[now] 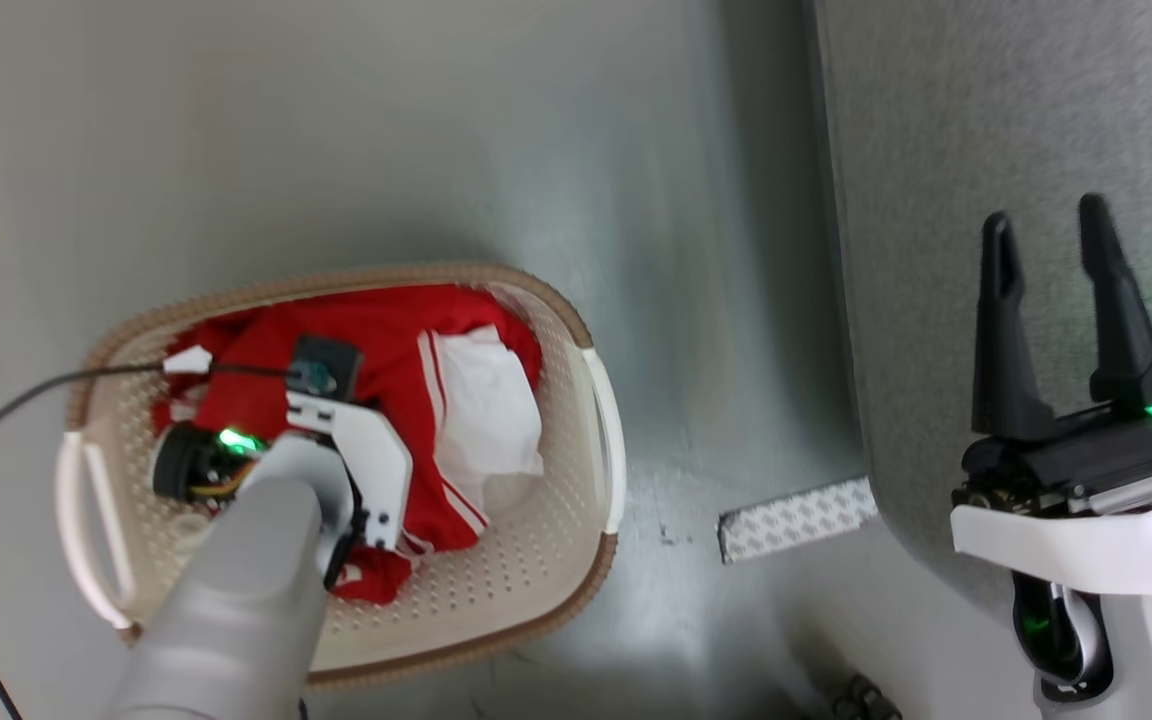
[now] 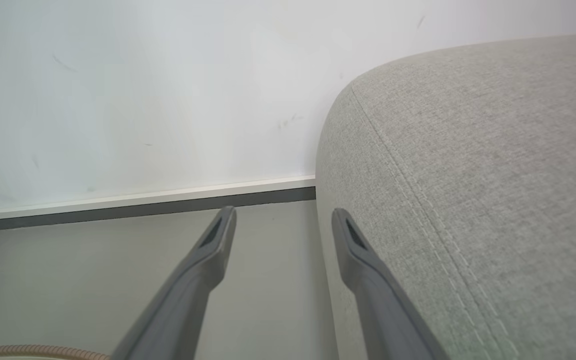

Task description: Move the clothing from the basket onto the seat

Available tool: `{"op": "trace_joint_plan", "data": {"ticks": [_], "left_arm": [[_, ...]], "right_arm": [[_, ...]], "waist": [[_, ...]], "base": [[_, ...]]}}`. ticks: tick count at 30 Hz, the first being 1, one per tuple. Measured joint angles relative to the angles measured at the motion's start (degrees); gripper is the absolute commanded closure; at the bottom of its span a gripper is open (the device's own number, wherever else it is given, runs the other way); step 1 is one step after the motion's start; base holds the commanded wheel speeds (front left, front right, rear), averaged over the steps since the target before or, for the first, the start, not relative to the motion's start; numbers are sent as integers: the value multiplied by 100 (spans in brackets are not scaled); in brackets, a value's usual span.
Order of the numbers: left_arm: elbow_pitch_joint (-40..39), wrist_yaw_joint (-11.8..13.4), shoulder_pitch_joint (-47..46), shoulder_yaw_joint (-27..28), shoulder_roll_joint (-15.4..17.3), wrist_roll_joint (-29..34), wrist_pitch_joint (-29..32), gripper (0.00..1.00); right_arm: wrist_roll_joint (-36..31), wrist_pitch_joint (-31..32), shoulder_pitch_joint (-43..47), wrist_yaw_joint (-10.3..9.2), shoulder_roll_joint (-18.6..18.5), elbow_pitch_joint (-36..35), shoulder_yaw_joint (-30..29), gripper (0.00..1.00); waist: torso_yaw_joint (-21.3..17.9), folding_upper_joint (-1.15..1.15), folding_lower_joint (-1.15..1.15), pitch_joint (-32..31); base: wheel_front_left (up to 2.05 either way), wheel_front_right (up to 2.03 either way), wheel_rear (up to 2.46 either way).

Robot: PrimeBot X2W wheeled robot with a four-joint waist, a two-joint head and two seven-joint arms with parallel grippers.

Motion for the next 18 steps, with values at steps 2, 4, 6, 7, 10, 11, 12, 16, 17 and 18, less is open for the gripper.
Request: {"op": "trace_joint_plan", "data": {"ticks": [2,4,6,7,10,11,12,16,17,18], "left_arm": [[48,-41,86,3,-42,-38,-107,100],[74,-81,209,4,-112,-137,-215,100],[88,-134,363,26,-180,-245,-371,100],[98,-163,448,41,-203,-304,-430,100],[120,-227,744,44,-263,-427,-611,100],[119,-246,837,26,-283,-491,-672,100],[109,-281,915,8,-300,-553,-731,100],[-110,-404,1260,-127,-312,-833,-916,100],[-199,-431,1376,-203,-312,-960,-939,100],[-298,-436,1496,-269,-314,-1062,-970,100]], "right_arm": [[-51,1,47,0,2,81,-1,0],[-120,1,111,0,3,167,0,0],[-199,1,242,0,4,274,-23,0],[-267,0,316,0,4,323,-52,0],[-405,1,589,0,5,514,-172,0],[-438,0,691,0,5,579,-216,0],[-450,1,783,0,5,626,-254,0],[-527,0,1096,0,5,798,-346,0],[-569,0,1167,0,8,836,-371,0],[-617,0,1245,0,8,876,-409,0]], "waist": [[44,0,0,-183],[90,0,0,-400],[138,0,0,-645],[164,0,0,-783],[251,0,0,-1226],[284,0,0,-1382],[319,0,0,-1544],[469,0,-1,-2188],[506,0,-1,-2349],[543,0,-1,-2515]], "base": [[0,0,0],[0,0,0],[0,0,0],[0,0,0],[0,0,0],[0,0,0],[0,0,0],[0,0,0],[0,0,0],[0,0,0]]}}
